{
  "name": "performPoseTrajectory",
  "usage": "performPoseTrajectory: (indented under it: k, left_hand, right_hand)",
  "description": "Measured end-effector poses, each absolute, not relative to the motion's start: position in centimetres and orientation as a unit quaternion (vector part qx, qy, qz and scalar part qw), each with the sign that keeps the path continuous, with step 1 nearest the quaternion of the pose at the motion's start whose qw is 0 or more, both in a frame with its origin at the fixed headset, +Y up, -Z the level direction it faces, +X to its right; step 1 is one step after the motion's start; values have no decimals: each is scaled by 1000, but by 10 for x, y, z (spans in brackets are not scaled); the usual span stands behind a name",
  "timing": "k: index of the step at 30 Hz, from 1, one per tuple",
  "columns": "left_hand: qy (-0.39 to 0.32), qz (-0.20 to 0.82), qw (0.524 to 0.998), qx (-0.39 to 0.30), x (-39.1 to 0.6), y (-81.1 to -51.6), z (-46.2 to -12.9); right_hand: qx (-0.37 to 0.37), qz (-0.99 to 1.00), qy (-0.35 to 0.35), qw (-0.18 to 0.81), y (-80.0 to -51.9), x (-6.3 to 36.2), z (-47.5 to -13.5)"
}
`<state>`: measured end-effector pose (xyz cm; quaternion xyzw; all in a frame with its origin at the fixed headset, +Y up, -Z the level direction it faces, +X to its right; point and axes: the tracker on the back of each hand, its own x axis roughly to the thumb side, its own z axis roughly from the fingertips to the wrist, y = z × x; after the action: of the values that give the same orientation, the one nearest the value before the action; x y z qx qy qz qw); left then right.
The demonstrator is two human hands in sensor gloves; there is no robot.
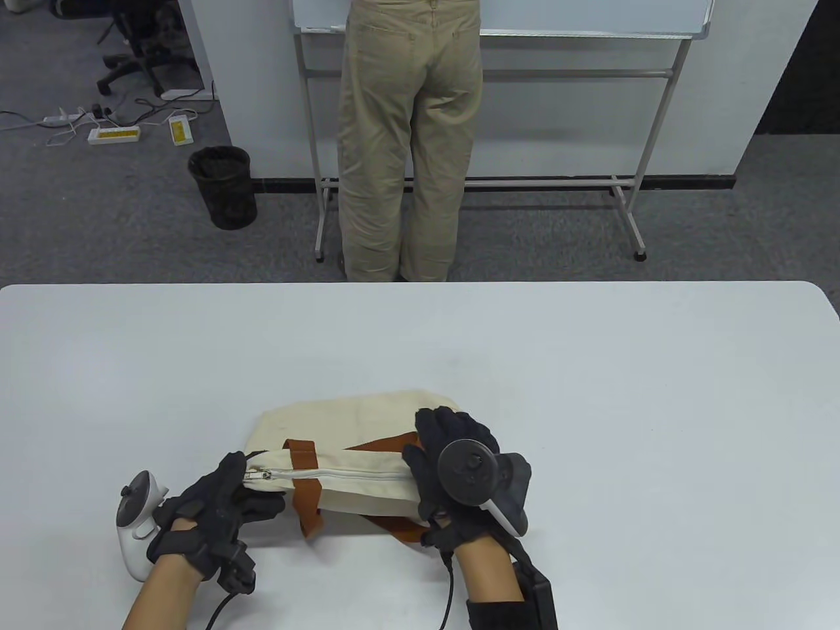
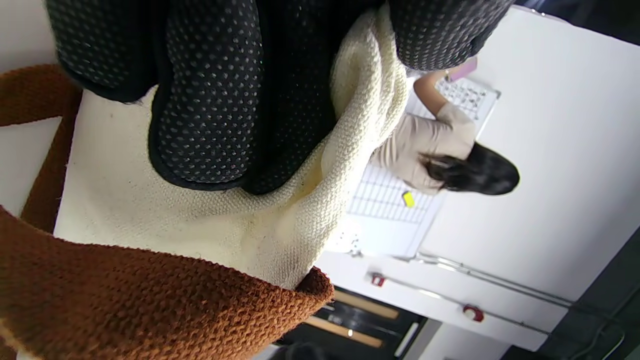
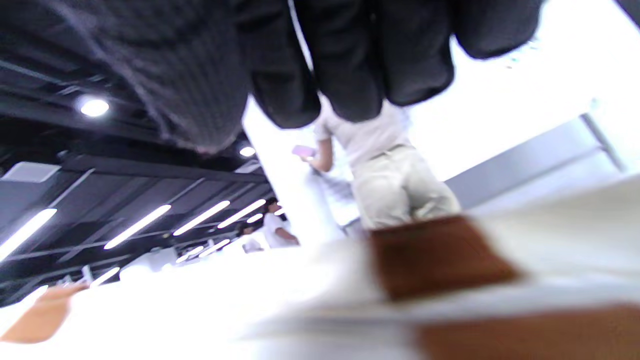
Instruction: Unzip the canvas bag
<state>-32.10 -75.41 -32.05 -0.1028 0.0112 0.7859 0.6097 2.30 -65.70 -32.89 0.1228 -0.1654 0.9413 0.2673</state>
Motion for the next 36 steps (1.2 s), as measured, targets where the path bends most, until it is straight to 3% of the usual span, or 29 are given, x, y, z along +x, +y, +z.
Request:
performPoseTrajectory:
  k: [7,14,23,26,32,36]
  left_hand:
    - [6,783,613,-108,-296,-752,-318]
    - [6,785,610,-106,-283,-751,-314]
    - [11,807,581,-106,-280,-755,-309]
    - [7,810,576,-111,-279,-756,-310]
    - [-17,772,630,-80,-272,-746,-308]
    - [-16,776,627,-72,-268,-747,-307]
  right_hand:
    - [227,911,-213,270,-648,-49,-304]
    - [259,909,-201,258,-662,-87,-293]
    - [261,907,-273,187,-669,-96,-281]
    - [265,902,-272,207,-673,-94,-283]
    - [221,909,-277,218,-671,-93,-282]
    - [216,909,-271,232,-673,-93,-283]
